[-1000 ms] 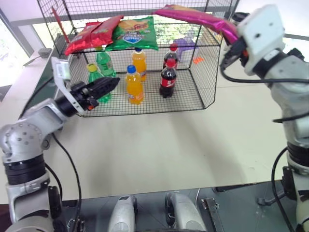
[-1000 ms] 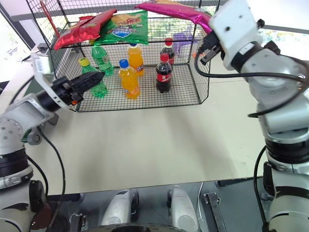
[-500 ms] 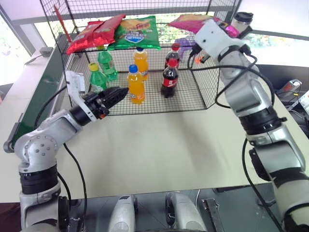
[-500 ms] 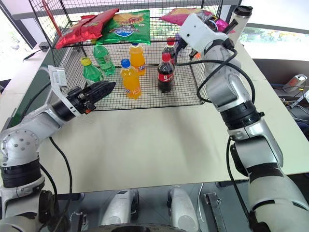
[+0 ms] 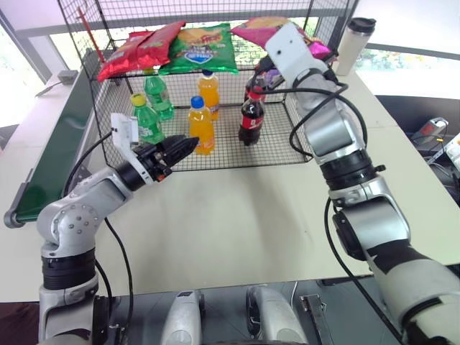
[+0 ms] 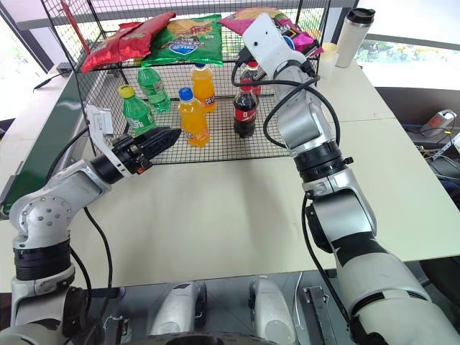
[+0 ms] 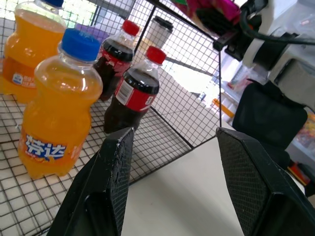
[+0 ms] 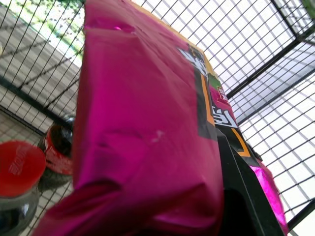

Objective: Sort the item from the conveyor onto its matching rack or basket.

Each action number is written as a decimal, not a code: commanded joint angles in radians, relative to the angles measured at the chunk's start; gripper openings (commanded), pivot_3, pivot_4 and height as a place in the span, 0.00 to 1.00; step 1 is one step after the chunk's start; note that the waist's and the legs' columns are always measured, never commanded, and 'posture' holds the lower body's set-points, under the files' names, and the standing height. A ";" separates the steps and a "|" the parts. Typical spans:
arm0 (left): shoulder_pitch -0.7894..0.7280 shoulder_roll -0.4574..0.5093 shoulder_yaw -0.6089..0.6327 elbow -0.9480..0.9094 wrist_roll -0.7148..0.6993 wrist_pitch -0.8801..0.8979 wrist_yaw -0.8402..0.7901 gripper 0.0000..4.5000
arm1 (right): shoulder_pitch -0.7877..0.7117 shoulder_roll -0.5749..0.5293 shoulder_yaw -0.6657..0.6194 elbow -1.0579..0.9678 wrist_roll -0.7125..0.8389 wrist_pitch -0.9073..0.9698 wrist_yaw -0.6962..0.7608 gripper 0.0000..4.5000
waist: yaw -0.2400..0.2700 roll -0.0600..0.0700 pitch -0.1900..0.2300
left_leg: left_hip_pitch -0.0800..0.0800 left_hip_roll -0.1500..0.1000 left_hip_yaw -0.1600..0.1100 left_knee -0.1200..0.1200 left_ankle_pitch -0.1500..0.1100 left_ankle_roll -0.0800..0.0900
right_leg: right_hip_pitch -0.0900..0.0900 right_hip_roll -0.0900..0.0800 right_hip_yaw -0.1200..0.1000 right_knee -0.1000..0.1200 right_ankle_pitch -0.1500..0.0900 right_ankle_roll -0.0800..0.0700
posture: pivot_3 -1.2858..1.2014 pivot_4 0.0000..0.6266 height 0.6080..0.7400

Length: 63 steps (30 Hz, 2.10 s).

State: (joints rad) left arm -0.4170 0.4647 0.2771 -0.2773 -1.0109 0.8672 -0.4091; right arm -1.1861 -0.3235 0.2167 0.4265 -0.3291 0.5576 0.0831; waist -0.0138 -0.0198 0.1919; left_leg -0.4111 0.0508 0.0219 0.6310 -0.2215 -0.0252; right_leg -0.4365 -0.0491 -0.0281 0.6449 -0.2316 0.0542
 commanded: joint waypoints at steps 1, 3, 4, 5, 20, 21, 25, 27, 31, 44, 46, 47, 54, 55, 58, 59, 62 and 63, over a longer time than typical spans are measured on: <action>0.002 -0.002 -0.006 -0.030 0.012 -0.022 -0.003 0.61 | -0.044 0.032 -0.050 0.010 0.028 -0.019 -0.011 0.00 | -0.001 0.000 0.000 | 0.000 0.000 0.000 0.000 0.000 0.000 | 0.000 0.000 0.000 0.000 0.000 0.000 | 0.52 0.24 0.95; 0.005 -0.003 -0.008 -0.031 0.017 -0.025 -0.003 0.61 | -0.042 0.044 -0.052 -0.001 0.030 -0.016 0.000 0.00 | -0.001 0.000 0.000 | 0.000 0.000 0.000 0.000 0.000 0.000 | 0.000 0.000 0.000 0.000 0.000 0.000 | 0.52 0.24 0.95; 0.005 -0.003 -0.008 -0.031 0.018 -0.025 -0.003 0.61 | -0.041 0.045 -0.052 -0.005 0.029 -0.016 0.004 0.00 | -0.002 0.000 0.000 | 0.000 0.000 0.000 0.000 0.000 0.000 | 0.000 0.000 0.000 0.000 0.000 0.000 | 0.52 0.24 0.95; 0.005 -0.004 -0.007 -0.032 0.019 -0.025 -0.003 0.62 | -0.037 0.046 -0.051 -0.008 0.033 -0.019 0.017 0.10 | -0.002 0.000 0.000 | 0.000 0.000 0.000 0.000 0.000 0.000 | 0.000 0.000 0.000 0.000 0.000 0.000 | 0.52 0.24 0.95; 0.012 -0.006 -0.007 -0.019 0.032 -0.035 -0.009 0.62 | -0.017 0.001 -0.007 -0.089 0.012 -0.132 0.175 0.61 | -0.003 0.000 0.000 | 0.000 0.000 0.000 -0.001 0.000 0.000 | -0.001 0.000 0.000 0.000 0.000 0.000 | 0.52 0.24 0.95; 0.013 -0.007 -0.008 -0.017 0.035 -0.036 -0.009 0.62 | -0.018 -0.001 -0.006 -0.084 0.013 -0.143 0.184 0.61 | -0.002 0.000 0.000 | 0.000 0.000 0.000 -0.001 0.000 0.000 | -0.001 0.000 0.000 0.000 0.000 0.000 | 0.52 0.24 0.95; 0.017 -0.011 -0.010 -0.015 0.042 -0.044 -0.006 0.62 | -0.015 -0.015 0.002 -0.055 -0.003 -0.164 0.199 0.73 | 0.000 0.000 0.000 | 0.000 0.000 0.000 -0.001 0.000 0.000 | -0.001 0.000 0.000 0.000 0.000 0.000 | 0.52 0.24 0.95; 0.019 -0.012 -0.013 -0.015 0.047 -0.046 -0.007 0.62 | -0.017 -0.024 0.004 -0.049 -0.006 -0.172 0.207 0.90 | 0.000 0.000 0.000 | 0.000 0.000 0.000 -0.001 0.000 0.000 | -0.001 0.000 0.000 0.000 0.000 0.000 | 0.52 0.24 0.95; 0.027 -0.014 -0.012 -0.017 0.052 -0.049 -0.006 0.62 | -0.024 -0.053 0.011 -0.046 -0.011 -0.184 0.252 0.99 | -0.001 0.000 0.000 | 0.000 0.000 0.000 -0.001 0.000 0.000 | -0.001 0.000 0.000 0.000 0.000 0.000 | 0.52 0.24 0.95; 0.028 -0.027 -0.020 -0.006 0.072 -0.050 -0.010 0.62 | 0.001 -0.116 -0.010 -0.085 0.082 -0.359 0.474 0.94 | -0.002 0.000 0.000 | 0.000 0.000 0.000 -0.002 0.000 0.000 | -0.001 0.000 0.000 0.000 0.000 0.000 | 0.52 0.24 0.95; 0.029 -0.026 -0.019 -0.007 0.072 -0.047 -0.011 0.62 | -0.003 -0.112 -0.025 -0.077 0.094 -0.359 0.467 0.82 | -0.001 0.000 0.000 | 0.000 0.000 0.000 -0.001 0.000 0.000 | -0.001 0.000 0.000 0.000 0.000 0.000 | 0.52 0.24 0.95; 0.030 -0.026 -0.018 -0.008 0.072 -0.046 -0.010 0.62 | -0.005 -0.110 -0.034 -0.080 0.101 -0.355 0.461 0.71 | -0.001 0.000 0.000 | 0.000 0.000 0.000 -0.001 0.000 0.000 | -0.001 0.000 0.000 0.000 0.000 0.000 | 0.52 0.24 0.95; 0.040 -0.022 -0.015 -0.012 0.071 -0.041 -0.010 0.62 | 0.008 -0.105 -0.049 -0.128 0.112 -0.331 0.451 0.02 | 0.000 0.000 0.000 | 0.000 0.000 0.000 -0.001 0.000 0.000 | -0.001 0.000 0.000 0.000 0.000 0.000 | 0.52 0.24 0.95; 0.037 -0.023 -0.019 -0.009 0.073 -0.041 -0.010 0.62 | 0.011 -0.100 -0.055 -0.122 0.113 -0.336 0.433 0.02 | 0.000 0.000 0.000 | 0.000 0.000 0.000 -0.001 0.000 0.000 | -0.001 0.000 0.000 0.000 0.000 0.000 | 0.52 0.24 0.95; 0.030 -0.025 -0.026 -0.002 0.078 -0.041 -0.011 0.62 | 0.010 -0.088 -0.078 -0.099 0.103 -0.363 0.354 0.02 | 0.000 0.000 0.000 | 0.000 0.000 0.000 -0.001 0.000 0.000 | -0.001 0.000 0.000 0.000 0.000 0.000 | 0.52 0.24 0.95; 0.029 -0.026 -0.026 0.000 0.078 -0.041 -0.011 0.62 | 0.006 -0.090 -0.083 -0.094 0.085 -0.366 0.314 0.02 | 0.000 0.000 0.000 | 0.000 0.000 0.000 -0.001 0.000 0.000 | -0.001 0.000 0.000 0.000 0.000 0.000 | 0.52 0.24 0.95; 0.028 -0.025 -0.024 0.001 0.078 -0.039 -0.012 0.62 | -0.001 -0.119 -0.059 -0.104 -0.014 -0.361 0.200 0.02 | 0.002 0.000 0.000 | 0.000 0.000 0.000 -0.001 0.000 0.000 | -0.001 0.000 0.000 0.000 0.000 0.000 | 0.52 0.24 0.95; 0.028 -0.024 -0.023 0.002 0.077 -0.038 -0.012 0.62 | 0.000 -0.130 -0.044 -0.111 -0.052 -0.358 0.172 0.02 | 0.002 0.000 0.000 | 0.000 0.000 0.000 -0.001 0.000 0.000 | -0.001 0.000 0.000 -0.001 0.000 0.000 | 0.52 0.24 0.95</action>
State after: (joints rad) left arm -0.3762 0.4339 0.2477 -0.2567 -0.9319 0.8382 -0.4115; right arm -1.1580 -0.4257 0.1799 0.3531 -0.3156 0.2095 0.3203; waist -0.0114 -0.0197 0.1920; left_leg -0.4115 0.0509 0.0219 0.6297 -0.2216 -0.0250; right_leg -0.4375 -0.0491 -0.0281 0.6441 -0.2319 0.0539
